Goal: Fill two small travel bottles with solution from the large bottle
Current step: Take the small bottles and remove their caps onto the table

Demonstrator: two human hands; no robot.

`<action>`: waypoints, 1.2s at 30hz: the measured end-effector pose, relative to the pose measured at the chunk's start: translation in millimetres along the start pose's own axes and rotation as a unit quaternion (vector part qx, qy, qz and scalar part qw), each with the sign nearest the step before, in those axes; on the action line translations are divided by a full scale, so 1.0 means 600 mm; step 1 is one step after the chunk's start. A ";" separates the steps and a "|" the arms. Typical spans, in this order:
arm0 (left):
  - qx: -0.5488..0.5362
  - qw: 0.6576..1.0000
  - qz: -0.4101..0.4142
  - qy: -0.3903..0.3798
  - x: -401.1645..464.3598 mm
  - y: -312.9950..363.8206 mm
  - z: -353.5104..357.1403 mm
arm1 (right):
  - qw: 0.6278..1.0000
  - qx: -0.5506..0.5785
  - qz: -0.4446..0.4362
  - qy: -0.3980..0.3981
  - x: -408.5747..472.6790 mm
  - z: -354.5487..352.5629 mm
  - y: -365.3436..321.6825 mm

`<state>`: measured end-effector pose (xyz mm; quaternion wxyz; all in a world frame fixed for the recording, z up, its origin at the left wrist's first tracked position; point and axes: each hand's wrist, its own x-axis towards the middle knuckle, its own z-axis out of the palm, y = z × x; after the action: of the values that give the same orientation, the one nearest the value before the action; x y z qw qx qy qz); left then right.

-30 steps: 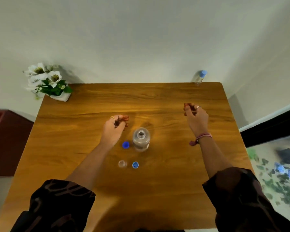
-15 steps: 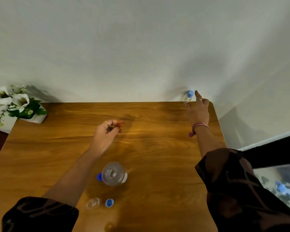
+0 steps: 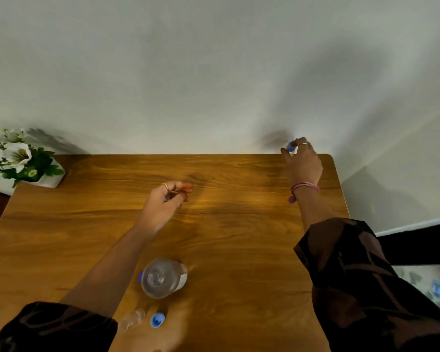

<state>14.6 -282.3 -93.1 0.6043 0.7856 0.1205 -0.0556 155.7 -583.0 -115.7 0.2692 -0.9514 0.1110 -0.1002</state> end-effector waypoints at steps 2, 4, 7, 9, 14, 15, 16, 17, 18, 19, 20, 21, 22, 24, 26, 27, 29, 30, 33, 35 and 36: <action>0.009 1.000 0.007 -0.006 -0.003 0.003 -0.003 | 1.000 0.012 -0.002 -0.002 0.003 0.000 -0.001; 0.008 1.000 0.014 -0.011 -0.007 0.006 -0.007 | 0.999 0.032 -0.003 -0.012 0.002 -0.003 -0.005; 0.006 1.000 0.024 -0.018 -0.014 0.011 -0.013 | 0.998 0.056 -0.015 -0.029 -0.013 -0.007 -0.024; 0.012 0.999 0.032 -0.026 -0.019 0.012 -0.015 | 0.996 0.073 -0.028 -0.039 -0.032 -0.011 -0.044; 0.044 0.997 0.042 -0.047 -0.039 0.013 -0.022 | 0.986 0.115 -0.073 -0.096 -0.097 -0.030 -0.120; 0.051 0.997 0.043 -0.047 -0.045 0.014 -0.024 | 0.983 0.122 -0.087 -0.109 -0.112 -0.036 -0.139; 0.055 0.997 0.044 -0.044 -0.050 0.014 -0.027 | 0.978 0.129 -0.104 -0.123 -0.128 -0.043 -0.160; 0.056 0.997 0.044 -0.040 -0.056 0.015 -0.030 | 0.973 0.138 -0.122 -0.137 -0.145 -0.051 -0.182; 0.055 0.997 0.043 -0.033 -0.061 0.018 -0.032 | 0.967 0.148 -0.140 -0.151 -0.160 -0.059 -0.203; 0.052 0.997 0.045 -0.025 -0.068 0.021 -0.037 | 0.960 0.161 -0.157 -0.164 -0.178 -0.068 -0.225; 0.046 0.998 0.050 -0.017 -0.076 0.023 -0.041 | 0.953 0.173 -0.173 -0.177 -0.195 -0.076 -0.247; 0.041 0.998 0.056 -0.010 -0.084 0.025 -0.046 | 0.946 0.183 -0.188 -0.190 -0.212 -0.084 -0.269; 0.039 0.997 0.064 0.001 -0.093 0.026 -0.052 | 0.939 0.189 -0.201 -0.203 -0.229 -0.090 -0.288; 0.047 0.995 0.079 0.033 -0.110 0.028 -0.065 | 0.927 0.187 -0.229 -0.232 -0.258 -0.100 -0.321; 0.065 0.991 0.092 0.072 -0.130 0.027 -0.085 | 0.915 0.176 -0.258 -0.254 -0.288 -0.108 -0.349; 0.077 0.988 0.099 0.088 -0.141 0.025 -0.097 | 0.910 0.172 -0.274 -0.261 -0.302 -0.111 -0.361; 0.089 0.985 0.106 0.104 -0.162 0.019 -0.118 | 0.899 0.157 -0.307 -0.269 -0.325 -0.115 -0.380; 0.084 0.985 0.106 0.108 -0.174 0.014 -0.129 | 0.894 0.143 -0.325 -0.272 -0.338 -0.116 -0.389; 0.067 0.985 0.116 0.105 -0.210 -0.002 -0.159 | 0.877 0.102 -0.375 -0.282 -0.372 -0.119 -0.410; 0.056 0.986 0.124 0.099 -0.234 -0.011 -0.178 | 0.863 0.089 -0.410 -0.281 -0.398 -0.122 -0.423; 0.047 0.987 0.124 0.095 -0.245 -0.015 -0.187 | 0.855 0.085 -0.425 -0.285 -0.410 -0.125 -0.429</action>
<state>-136.1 -190.0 -37.7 0.5551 0.8235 0.0765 0.0887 -57.7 -340.7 52.2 0.3004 -0.8663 -0.3943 0.0621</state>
